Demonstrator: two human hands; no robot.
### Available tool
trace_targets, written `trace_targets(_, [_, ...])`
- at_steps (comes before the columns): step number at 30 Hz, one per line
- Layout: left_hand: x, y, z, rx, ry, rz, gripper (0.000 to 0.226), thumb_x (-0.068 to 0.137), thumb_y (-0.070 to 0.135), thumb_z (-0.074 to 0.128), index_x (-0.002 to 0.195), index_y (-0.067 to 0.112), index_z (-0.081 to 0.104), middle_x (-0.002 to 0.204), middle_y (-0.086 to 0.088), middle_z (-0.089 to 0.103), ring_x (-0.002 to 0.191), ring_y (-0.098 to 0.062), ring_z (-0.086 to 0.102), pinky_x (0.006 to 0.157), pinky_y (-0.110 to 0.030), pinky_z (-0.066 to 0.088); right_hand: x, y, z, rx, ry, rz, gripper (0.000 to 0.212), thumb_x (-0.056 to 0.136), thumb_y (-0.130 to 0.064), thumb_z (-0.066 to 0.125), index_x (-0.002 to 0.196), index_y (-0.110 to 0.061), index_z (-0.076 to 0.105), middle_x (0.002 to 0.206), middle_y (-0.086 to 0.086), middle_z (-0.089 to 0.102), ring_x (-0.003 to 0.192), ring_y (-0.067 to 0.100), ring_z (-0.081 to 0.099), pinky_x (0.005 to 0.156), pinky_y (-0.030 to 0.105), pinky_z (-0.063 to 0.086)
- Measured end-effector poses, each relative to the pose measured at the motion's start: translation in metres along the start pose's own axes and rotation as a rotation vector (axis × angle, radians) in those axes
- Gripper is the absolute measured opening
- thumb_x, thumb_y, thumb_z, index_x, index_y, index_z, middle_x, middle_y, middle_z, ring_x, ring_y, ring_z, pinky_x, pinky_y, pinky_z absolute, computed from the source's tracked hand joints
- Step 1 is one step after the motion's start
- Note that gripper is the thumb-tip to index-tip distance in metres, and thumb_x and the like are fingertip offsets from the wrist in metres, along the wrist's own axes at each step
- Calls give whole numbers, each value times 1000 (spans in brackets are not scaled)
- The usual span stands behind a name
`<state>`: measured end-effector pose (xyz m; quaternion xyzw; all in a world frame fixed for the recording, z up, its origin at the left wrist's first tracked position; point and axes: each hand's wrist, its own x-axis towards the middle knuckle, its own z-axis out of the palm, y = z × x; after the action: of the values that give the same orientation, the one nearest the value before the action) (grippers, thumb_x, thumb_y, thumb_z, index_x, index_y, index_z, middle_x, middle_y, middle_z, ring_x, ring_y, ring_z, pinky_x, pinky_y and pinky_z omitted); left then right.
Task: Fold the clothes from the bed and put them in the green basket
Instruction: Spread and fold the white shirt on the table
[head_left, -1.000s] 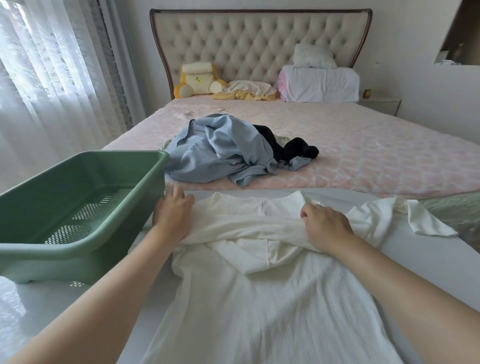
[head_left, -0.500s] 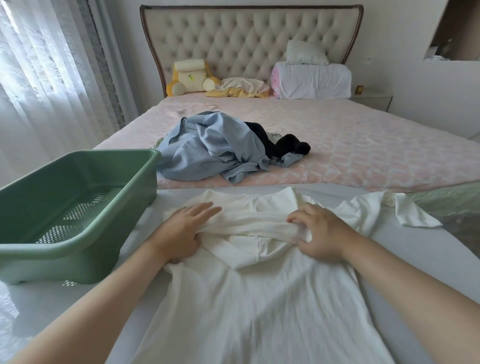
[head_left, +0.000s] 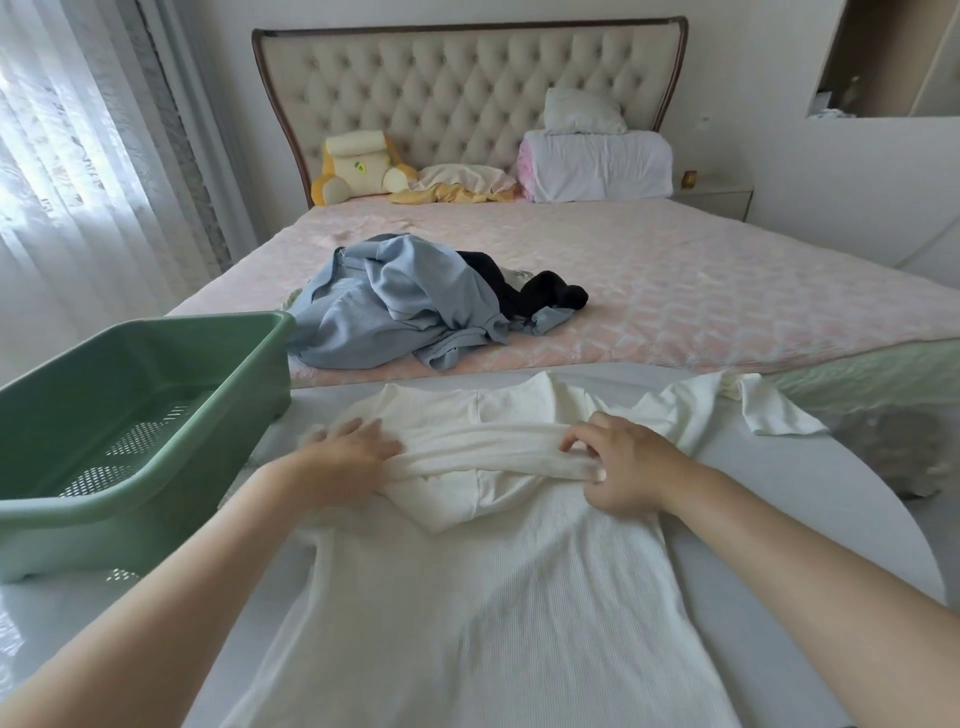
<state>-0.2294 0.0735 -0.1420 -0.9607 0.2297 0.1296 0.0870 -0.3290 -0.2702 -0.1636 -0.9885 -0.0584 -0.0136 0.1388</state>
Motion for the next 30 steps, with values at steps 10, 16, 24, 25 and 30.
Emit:
trace_targets(10, [31, 121, -22, -159, 174, 18, 45, 92, 38, 39, 135, 35, 52, 140, 1, 49, 123, -25, 48, 101, -43, 37, -9, 28, -17, 428, 270, 293, 27, 87, -10, 55, 92, -28, 74, 99, -4, 70, 90, 14, 63, 79, 25, 46])
trace_targets(16, [53, 194, -58, -324, 386, 187, 35, 95, 24, 46, 128, 30, 58, 134, 4, 53, 120, -19, 51, 96, -37, 46, -17, 81, -20, 296, 449, 572, 24, 91, -18, 56, 112, -18, 67, 124, 12, 53, 106, 33, 60, 92, 35, 46])
trace_targets(24, [94, 284, -41, -262, 267, 363, 40, 95, 35, 53, 134, 30, 52, 137, -2, 45, 128, -23, 41, 104, -40, 39, -7, 114, -23, 423, 345, 719, 38, 90, -35, 59, 127, -33, 65, 134, 6, 61, 120, 30, 59, 98, 34, 48])
trace_targets(25, [97, 287, -37, -249, 288, 355, 42, 93, 36, 53, 135, 31, 51, 137, -2, 45, 128, -24, 39, 105, -40, 38, -4, 114, -23, 463, 347, 705, 33, 88, -32, 62, 120, -32, 69, 127, 3, 66, 116, 28, 60, 92, 31, 49])
trace_targets(30, [104, 277, -41, -488, 260, 354, 36, 94, 29, 56, 130, 30, 57, 126, 5, 54, 115, -16, 51, 100, -32, 43, 10, 107, -21, 823, 564, 694, 31, 83, -6, 67, 107, -23, 75, 104, -2, 73, 89, 17, 66, 72, 20, 47])
